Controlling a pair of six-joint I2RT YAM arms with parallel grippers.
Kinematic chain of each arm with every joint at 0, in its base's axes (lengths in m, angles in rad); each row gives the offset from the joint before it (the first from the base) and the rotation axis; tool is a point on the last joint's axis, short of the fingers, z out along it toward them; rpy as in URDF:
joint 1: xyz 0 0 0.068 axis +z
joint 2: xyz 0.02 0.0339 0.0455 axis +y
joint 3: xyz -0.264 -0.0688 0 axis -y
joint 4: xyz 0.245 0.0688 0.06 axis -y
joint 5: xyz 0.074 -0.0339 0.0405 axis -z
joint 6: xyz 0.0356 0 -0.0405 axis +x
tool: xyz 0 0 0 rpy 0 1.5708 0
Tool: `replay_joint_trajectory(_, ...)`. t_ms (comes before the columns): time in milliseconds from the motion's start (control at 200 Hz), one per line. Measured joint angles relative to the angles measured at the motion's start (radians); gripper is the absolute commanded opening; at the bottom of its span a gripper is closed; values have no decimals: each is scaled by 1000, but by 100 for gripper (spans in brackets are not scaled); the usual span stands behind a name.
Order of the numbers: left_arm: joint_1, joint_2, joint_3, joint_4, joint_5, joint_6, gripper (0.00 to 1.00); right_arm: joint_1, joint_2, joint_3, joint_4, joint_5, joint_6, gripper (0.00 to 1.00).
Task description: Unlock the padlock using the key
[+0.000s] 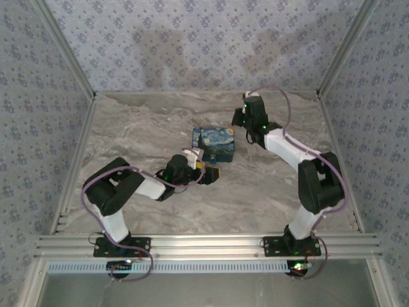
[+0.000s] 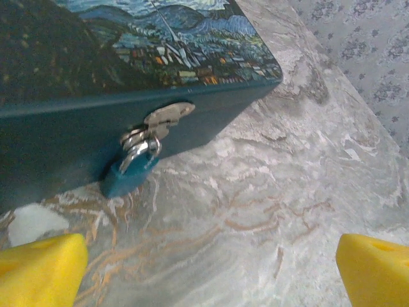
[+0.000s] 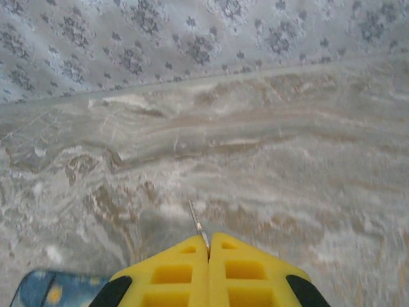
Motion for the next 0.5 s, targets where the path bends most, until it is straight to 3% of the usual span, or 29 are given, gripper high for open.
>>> replay_joint_trajectory(240, -27, 93, 71, 32, -71, 17, 99, -24, 261, 246, -74, -47, -64, 0)
replay_joint_trajectory(500, -38, 131, 107, 37, -156, 57, 100, -25, 427, 366, -151, -115, -107, 0)
